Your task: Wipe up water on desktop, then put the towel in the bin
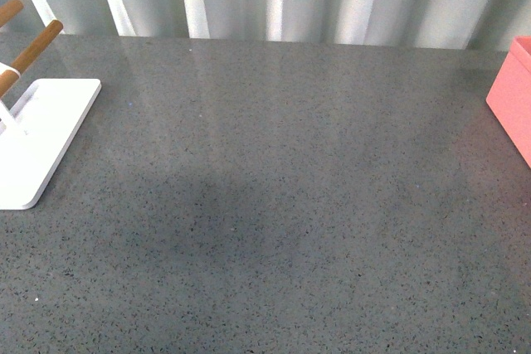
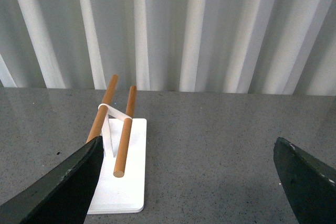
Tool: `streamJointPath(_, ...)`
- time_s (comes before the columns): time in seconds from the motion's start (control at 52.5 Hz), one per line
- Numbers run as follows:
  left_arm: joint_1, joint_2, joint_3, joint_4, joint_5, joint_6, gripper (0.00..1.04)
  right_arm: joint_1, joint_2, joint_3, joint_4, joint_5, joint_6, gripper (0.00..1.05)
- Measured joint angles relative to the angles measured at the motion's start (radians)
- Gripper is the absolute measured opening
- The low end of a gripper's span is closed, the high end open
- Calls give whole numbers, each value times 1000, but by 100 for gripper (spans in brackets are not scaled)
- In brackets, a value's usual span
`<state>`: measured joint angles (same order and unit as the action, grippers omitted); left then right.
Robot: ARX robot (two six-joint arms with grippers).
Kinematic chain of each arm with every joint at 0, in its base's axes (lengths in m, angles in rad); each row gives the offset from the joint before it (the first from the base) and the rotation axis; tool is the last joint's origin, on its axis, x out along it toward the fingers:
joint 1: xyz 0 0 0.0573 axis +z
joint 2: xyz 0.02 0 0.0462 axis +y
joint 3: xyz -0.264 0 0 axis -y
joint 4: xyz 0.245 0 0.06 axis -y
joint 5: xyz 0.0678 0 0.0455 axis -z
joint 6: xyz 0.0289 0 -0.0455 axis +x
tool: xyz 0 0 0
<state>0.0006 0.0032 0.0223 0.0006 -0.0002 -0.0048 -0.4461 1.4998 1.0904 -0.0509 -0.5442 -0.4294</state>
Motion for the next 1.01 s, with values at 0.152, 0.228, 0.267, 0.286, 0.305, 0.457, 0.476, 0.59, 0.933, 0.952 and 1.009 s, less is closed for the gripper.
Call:
streamJointPath(0.152, 0, 0, 0, 0, 0, 0, 98, 131, -261, -129, -24, -78, 34, 98)
streamJointPath(0.228, 0, 0, 0, 0, 0, 0, 98, 170, -330, -187, -24, -57, 31, 98)
streamJointPath(0.267, 0, 0, 0, 0, 0, 0, 98, 180, -352, -209, -24, -54, 30, 98)
streamJointPath(0.286, 0, 0, 0, 0, 0, 0, 98, 185, -364, -223, -21, -48, 30, 98)
streamJointPath(0.305, 0, 0, 0, 0, 0, 0, 98, 188, -370, -230, -20, -42, 30, 98)
streamJointPath(0.457, 0, 0, 0, 0, 0, 0, 98, 252, -457, -438, 345, 290, 225, 80)
streamJointPath(0.476, 0, 0, 0, 0, 0, 0, 98, 256, -464, -455, 372, 307, 242, 78)
streamJointPath(0.59, 0, 0, 0, 0, 0, 0, 98, 285, -527, -582, 520, 387, 346, 60)
streamJointPath(0.933, 0, 0, 0, 0, 0, 0, 98, 351, -684, -821, 589, 446, 406, 5)
streamJointPath(0.952, 0, 0, 0, 0, 0, 0, 98, 356, -699, -837, 590, 451, 406, 3)
streamJointPath(1.009, 0, 0, 0, 0, 0, 0, 98, 381, -732, -871, 590, 486, 408, 3)
